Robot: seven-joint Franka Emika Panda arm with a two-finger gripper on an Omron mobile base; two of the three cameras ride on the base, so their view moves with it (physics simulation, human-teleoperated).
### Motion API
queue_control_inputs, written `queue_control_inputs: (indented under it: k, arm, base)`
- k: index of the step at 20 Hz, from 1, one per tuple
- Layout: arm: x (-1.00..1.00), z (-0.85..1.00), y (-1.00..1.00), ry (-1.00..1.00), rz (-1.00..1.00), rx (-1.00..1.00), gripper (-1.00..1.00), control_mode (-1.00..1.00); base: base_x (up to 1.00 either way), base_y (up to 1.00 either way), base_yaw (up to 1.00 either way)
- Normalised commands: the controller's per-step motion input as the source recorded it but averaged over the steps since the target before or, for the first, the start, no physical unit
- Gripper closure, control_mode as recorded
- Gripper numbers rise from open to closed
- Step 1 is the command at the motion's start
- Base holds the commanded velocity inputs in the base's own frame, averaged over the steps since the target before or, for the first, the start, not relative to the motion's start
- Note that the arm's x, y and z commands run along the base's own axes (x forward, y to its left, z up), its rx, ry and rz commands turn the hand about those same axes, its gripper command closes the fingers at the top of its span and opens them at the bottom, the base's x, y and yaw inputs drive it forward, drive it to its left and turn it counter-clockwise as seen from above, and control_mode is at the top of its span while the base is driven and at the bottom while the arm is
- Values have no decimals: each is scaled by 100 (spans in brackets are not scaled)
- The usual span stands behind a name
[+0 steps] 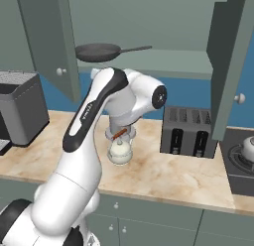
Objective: Pick the pan from the cabinet and place it on the stove. Then turn on the stove burner for the pan.
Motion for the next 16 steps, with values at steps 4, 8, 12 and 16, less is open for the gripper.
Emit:
queue_control_inputs:
  k: [4, 8, 12, 16]
  arm:
    - [2, -4, 50, 13, 6, -1, -100, -100]
    - [-3, -3, 60, 10, 6, -1, -100, -100]
    - [-31, -1, 65, 6, 7, -2, -100, -100]
    - [-44, 0, 66, 3, 9, -2, -100, -100]
  base:
    - [0, 0, 0]
    - [0, 0, 0]
    - [0, 0, 0]
    - [0, 0, 0]
